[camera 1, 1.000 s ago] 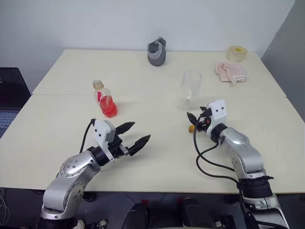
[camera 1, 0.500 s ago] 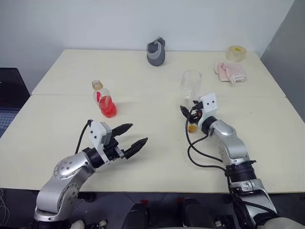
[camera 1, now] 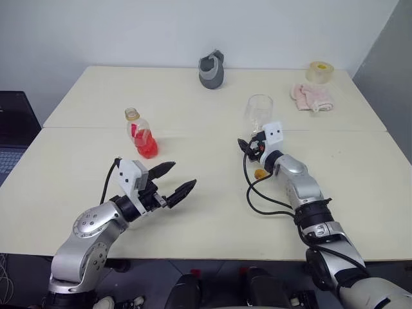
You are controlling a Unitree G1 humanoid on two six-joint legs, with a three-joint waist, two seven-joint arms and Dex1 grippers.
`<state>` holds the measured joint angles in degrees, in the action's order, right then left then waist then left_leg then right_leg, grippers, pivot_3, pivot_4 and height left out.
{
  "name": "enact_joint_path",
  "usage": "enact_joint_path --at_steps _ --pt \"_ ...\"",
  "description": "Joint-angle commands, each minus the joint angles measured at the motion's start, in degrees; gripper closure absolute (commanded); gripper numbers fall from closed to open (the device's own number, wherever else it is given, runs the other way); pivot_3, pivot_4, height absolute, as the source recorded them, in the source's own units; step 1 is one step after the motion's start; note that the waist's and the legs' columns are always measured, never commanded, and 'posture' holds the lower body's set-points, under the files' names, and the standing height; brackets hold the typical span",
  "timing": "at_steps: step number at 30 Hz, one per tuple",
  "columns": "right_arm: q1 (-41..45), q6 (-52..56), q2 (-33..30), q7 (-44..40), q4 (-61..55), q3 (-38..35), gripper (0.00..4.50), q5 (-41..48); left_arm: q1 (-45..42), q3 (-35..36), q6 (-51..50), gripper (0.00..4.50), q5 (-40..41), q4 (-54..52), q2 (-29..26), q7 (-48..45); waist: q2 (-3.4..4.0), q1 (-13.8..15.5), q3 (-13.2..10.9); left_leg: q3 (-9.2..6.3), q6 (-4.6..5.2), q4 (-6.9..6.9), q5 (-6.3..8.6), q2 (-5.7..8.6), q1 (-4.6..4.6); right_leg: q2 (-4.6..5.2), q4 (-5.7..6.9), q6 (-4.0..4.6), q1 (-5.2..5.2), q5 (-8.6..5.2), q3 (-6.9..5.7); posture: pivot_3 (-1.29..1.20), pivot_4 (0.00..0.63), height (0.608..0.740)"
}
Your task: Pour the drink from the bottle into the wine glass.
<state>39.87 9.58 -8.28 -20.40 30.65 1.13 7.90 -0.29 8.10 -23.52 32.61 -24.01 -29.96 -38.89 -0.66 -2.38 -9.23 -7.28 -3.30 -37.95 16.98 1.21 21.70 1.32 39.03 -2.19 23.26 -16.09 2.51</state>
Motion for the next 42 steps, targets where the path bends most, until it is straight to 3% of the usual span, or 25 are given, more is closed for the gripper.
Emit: enact_joint_path --at_steps 1,7,16,28,37,42 --pt "2.21 -2.31 0.33 -0.52 -0.63 -1.15 2.29 0.44 -0.87 0.31 0.47 0.00 -0.01 -0.49 0.16 0.22 0.00 -0.13 0.00 0.01 0.00 0.00 0.00 0.00 0.00 0.00 0.00 0.00 0.00 0.00 0.01 0.00 0.150 0.740" --pt "2.18 -2.82 0.28 -0.77 -0.73 -1.46 4.36 0.50 -1.58 -0.63 0.58 0.00 -0.50 -0.36 0.85 0.73 0.00 -0.23 0.00 0.01 0.00 0.00 0.00 0.00 0.00 0.00 0.00 0.00 0.00 0.00 0.00 0.00 0.150 0.740" --pt "2.55 -1.66 1.84 -6.65 -6.26 4.33 4.37 -0.87 2.57 0.51 -0.44 0.00 0.40 -2.95 1.02 2.11 0.02 -0.90 -0.02 -0.02 0.00 0.02 0.00 -0.02 0.01 0.00 0.01 0.00 0.04 0.00 0.02 0.00 0.150 0.740" --pt "4.12 -2.17 9.05 -11.59 -1.53 10.88 4.37 -2.98 21.96 8.17 4.44 0.00 -1.52 -9.42 3.84 6.45 0.06 -0.51 -0.03 -0.25 0.01 0.02 0.01 -0.15 0.01 0.06 -0.03 0.02 0.03 0.01 0.03 0.00 0.150 0.740" --pt "3.23 -7.73 8.27 -11.39 5.93 11.03 4.37 -5.91 20.58 7.63 6.46 0.00 -3.13 -8.30 5.04 7.40 0.06 -0.11 -0.03 -0.21 0.02 0.04 0.02 -0.01 -0.05 0.00 -0.01 0.02 0.00 0.01 0.00 0.00 0.150 0.740" --pt "1.49 -6.95 7.97 -12.74 2.12 9.62 2.70 -3.68 19.84 7.07 6.78 0.00 -3.29 -7.29 4.98 6.70 0.06 -0.08 -0.03 -0.22 0.02 0.03 0.02 -0.01 -0.04 0.00 -0.02 0.03 0.00 0.01 -0.01 0.00 0.150 0.740"
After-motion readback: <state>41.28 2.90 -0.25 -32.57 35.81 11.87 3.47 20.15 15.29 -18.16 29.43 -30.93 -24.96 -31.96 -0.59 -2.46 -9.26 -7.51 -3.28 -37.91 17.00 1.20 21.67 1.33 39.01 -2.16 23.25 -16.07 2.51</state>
